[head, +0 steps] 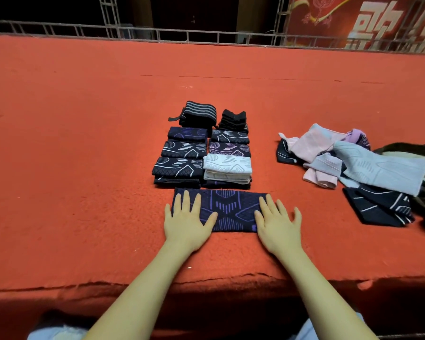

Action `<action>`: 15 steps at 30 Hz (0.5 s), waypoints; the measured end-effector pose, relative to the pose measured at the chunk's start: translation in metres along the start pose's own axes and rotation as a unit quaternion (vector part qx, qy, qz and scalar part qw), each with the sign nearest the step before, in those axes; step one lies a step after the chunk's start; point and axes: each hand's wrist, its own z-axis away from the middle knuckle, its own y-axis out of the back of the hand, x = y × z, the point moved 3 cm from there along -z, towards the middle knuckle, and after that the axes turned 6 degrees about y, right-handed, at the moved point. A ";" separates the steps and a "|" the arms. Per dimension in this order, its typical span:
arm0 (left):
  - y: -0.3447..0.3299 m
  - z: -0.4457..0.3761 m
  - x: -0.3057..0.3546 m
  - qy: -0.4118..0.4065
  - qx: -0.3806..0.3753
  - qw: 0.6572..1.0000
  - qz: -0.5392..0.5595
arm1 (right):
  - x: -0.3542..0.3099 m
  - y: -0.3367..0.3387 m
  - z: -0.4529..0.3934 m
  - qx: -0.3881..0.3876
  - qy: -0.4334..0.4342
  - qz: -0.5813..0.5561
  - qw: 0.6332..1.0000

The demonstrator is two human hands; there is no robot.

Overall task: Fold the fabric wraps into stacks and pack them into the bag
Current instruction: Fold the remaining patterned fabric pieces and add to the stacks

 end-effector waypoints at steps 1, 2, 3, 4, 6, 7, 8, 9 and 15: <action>0.000 0.001 0.001 -0.001 0.004 1.000 0.002 | 0.002 0.001 0.003 0.021 -0.018 0.005 1.000; 0.000 0.002 0.002 -0.002 0.007 1.000 0.002 | 0.004 -0.001 0.005 0.048 -0.042 0.002 0.998; 0.000 0.003 0.003 -0.003 0.010 1.000 -0.001 | 0.005 -0.002 0.008 0.079 -0.066 -0.008 0.995; 0.001 0.004 0.003 -0.004 0.014 1.000 -0.005 | 0.005 -0.002 0.009 0.103 -0.083 -0.023 0.991; 0.003 0.006 0.006 -0.013 0.029 0.999 -0.010 | 0.003 -0.003 0.010 0.125 -0.088 -0.042 0.987; 0.005 0.007 0.008 -0.023 0.040 0.999 -0.009 | 0.003 -0.003 0.010 0.118 -0.092 -0.045 0.988; 0.006 0.008 0.012 -0.037 0.052 0.998 -0.004 | 0.004 -0.003 0.009 0.113 -0.096 -0.046 0.988; 0.006 0.009 0.017 -0.055 0.061 0.997 0.003 | 0.005 -0.004 0.008 0.109 -0.100 -0.051 0.988; 0.001 0.012 0.061 -0.169 0.059 0.983 0.028 | 0.008 -0.004 0.006 0.110 -0.129 -0.085 0.982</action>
